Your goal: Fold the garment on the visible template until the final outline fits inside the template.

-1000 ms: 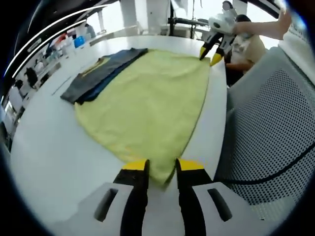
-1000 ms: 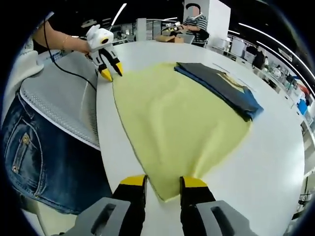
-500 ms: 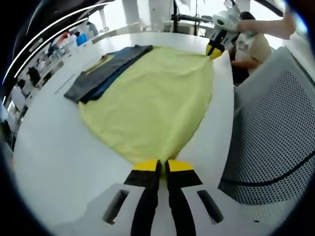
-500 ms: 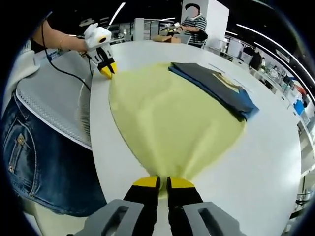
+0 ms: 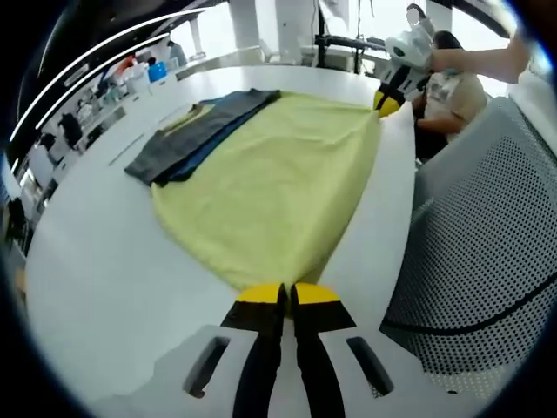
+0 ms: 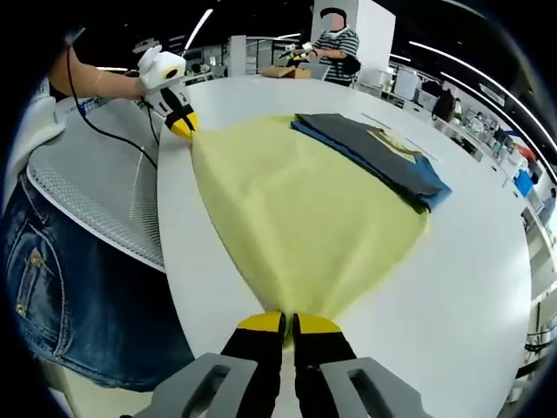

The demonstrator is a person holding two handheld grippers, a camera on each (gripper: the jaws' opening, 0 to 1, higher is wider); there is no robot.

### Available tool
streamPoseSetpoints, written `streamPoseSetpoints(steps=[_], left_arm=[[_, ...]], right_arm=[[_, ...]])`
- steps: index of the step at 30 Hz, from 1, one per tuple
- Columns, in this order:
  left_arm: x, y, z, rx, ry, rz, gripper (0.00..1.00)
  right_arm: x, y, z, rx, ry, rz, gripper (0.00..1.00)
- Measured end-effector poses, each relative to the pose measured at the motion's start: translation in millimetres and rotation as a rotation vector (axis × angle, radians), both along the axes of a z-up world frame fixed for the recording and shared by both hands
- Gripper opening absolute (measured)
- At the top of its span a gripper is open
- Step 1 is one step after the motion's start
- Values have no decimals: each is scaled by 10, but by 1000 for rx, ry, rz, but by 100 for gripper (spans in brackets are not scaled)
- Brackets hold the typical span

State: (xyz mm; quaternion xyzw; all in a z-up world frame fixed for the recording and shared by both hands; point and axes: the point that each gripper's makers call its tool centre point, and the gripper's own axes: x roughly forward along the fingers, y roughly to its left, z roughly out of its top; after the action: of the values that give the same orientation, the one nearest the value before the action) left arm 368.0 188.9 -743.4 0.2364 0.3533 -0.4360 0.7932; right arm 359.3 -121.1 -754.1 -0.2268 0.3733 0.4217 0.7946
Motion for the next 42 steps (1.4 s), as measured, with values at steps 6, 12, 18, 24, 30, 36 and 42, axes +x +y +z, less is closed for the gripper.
streamPoseSetpoints(steps=[6,12,18,24,30,36,42], left_arm=[[-64,8,-3,7,2,0,0],[-131,27,22,19,-14,-14,1],[-205,66,46,10,-14,2,1],[-302,80,44,7,-3,4,1],[-405,78,47,12,5,1,0],[-484,83,27,30,18,-22,0],[-520,98,28,25,25,-12,1]], right_arm=[[-64,13,37,16,13,-7,0],[-169,44,54,19,38,1,0],[-278,76,47,15,51,19,0],[-379,82,50,22,60,19,0],[-479,92,58,26,61,29,0],[-552,100,44,30,70,26,0],[-602,107,51,38,77,26,0]])
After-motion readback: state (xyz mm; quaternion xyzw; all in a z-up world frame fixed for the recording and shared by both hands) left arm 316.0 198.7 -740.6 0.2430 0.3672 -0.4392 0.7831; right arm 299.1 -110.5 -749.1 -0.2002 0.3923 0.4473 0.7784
